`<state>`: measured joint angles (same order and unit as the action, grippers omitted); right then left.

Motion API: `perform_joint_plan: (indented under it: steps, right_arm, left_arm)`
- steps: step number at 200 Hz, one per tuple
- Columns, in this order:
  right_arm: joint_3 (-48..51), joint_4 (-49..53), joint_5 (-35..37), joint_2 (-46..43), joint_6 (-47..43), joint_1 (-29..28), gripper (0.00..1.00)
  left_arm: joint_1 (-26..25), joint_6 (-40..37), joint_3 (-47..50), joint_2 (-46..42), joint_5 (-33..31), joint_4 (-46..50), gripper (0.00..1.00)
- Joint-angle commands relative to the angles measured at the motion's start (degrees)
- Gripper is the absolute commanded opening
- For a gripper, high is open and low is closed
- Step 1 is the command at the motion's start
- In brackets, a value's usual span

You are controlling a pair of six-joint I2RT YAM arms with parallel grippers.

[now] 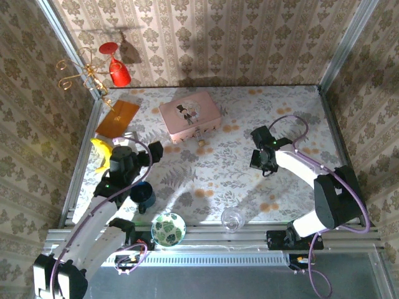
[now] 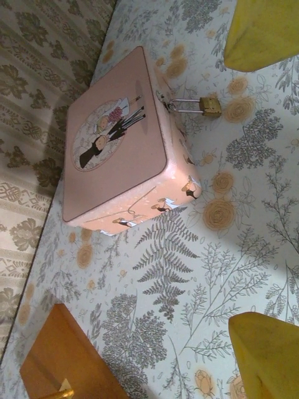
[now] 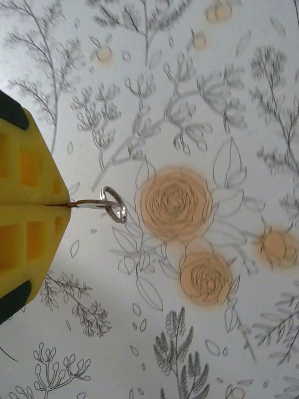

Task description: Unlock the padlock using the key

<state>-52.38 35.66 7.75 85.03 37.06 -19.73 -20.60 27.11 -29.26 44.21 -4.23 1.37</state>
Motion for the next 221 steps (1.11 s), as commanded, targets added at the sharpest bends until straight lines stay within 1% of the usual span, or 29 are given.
perform_joint_plan:
  steps: [1,11,29,46,53,56,67,81,93,104,116,122,124,128,158,172,198,221]
  right_arm:
    - [-1.6,2.7,-7.0,-1.8,-4.9,-0.4,0.00]
    - [-1.7,1.7,-12.3,-2.5,-7.3,-0.4,0.00]
    - [-1.9,-1.4,-25.2,-3.8,-11.7,-0.3,0.00]
    - [-2.0,-4.5,-37.0,-4.9,-14.6,-0.3,0.00]
    - [-1.9,-6.4,-40.7,-4.9,-15.1,-0.3,0.00]
    - [-1.8,-7.3,-42.2,-6.5,-15.4,-0.3,0.00]
    - [-1.8,-9.6,-47.0,-7.8,-16.5,-0.3,0.00]
    - [-1.4,-12.2,-51.3,-9.3,-17.7,-0.3,0.00]
    - [-0.8,-14.1,-53.2,-10.8,-18.3,-0.4,0.00]
    - [-0.4,-15.6,-54.6,-11.9,-18.7,-0.3,0.00]
    - [0.0,-17.2,-55.8,-12.7,-18.8,-0.3,0.00]
    - [0.1,-17.9,-56.4,-13.0,-18.8,-0.4,0.00]
    - [0.1,-18.1,-56.6,-13.1,-18.9,-0.4,0.00]
    - [0.2,-18.4,-56.8,-13.3,-19.0,-0.4,0.00]
    - [0.4,-20.4,-57.4,-13.2,-18.7,-0.7,0.00]
    - [0.4,-21.4,-58.1,-12.6,-18.5,-0.9,0.00]
    - [-0.2,-22.7,-58.6,-11.4,-17.6,-1.5,0.00]
    - [-0.6,-22.9,-59.0,-10.5,-17.5,-2.0,0.00]
  left_arm:
    - [-0.5,-2.1,-2.7,0.4,1.4,0.4,1.00]
    - [-0.6,-3.0,-3.1,1.0,2.1,0.2,1.00]
    - [-0.6,-4.9,-4.2,2.3,4.1,0.1,1.00]
    - [-0.6,-7.3,-5.5,4.1,9.2,-1.0,1.00]
    - [-0.6,-8.2,-6.1,5.1,11.2,-1.2,1.00]
    - [-0.6,-8.5,-6.4,5.4,12.3,-1.3,1.00]
    - [-0.7,-9.2,-7.5,7.1,15.6,-1.6,1.00]
    - [-0.9,-9.4,-9.0,9.1,19.0,-1.6,1.00]
    - [-1.8,-9.5,-10.3,10.5,20.8,-1.2,0.98]
    - [-3.2,-9.4,-11.8,11.6,20.1,0.3,0.89]
    - [-5.1,-9.4,-13.3,12.6,20.0,1.2,0.83]
    - [-5.2,-8.8,-13.9,13.0,20.0,1.2,0.80]
    - [-6.6,-8.5,-14.0,13.2,20.0,1.1,0.79]
    - [-7.4,-7.9,-14.3,13.5,20.0,0.9,0.78]
    - [-12.2,-3.5,-15.4,16.7,25.0,-5.2,0.73]
    - [-14.6,-2.5,-16.0,18.6,27.5,-7.9,0.68]
    - [-18.5,-5.1,-19.0,22.0,30.1,-6.5,0.58]
    - [-21.2,-8.5,-21.4,24.8,30.4,-4.2,0.55]
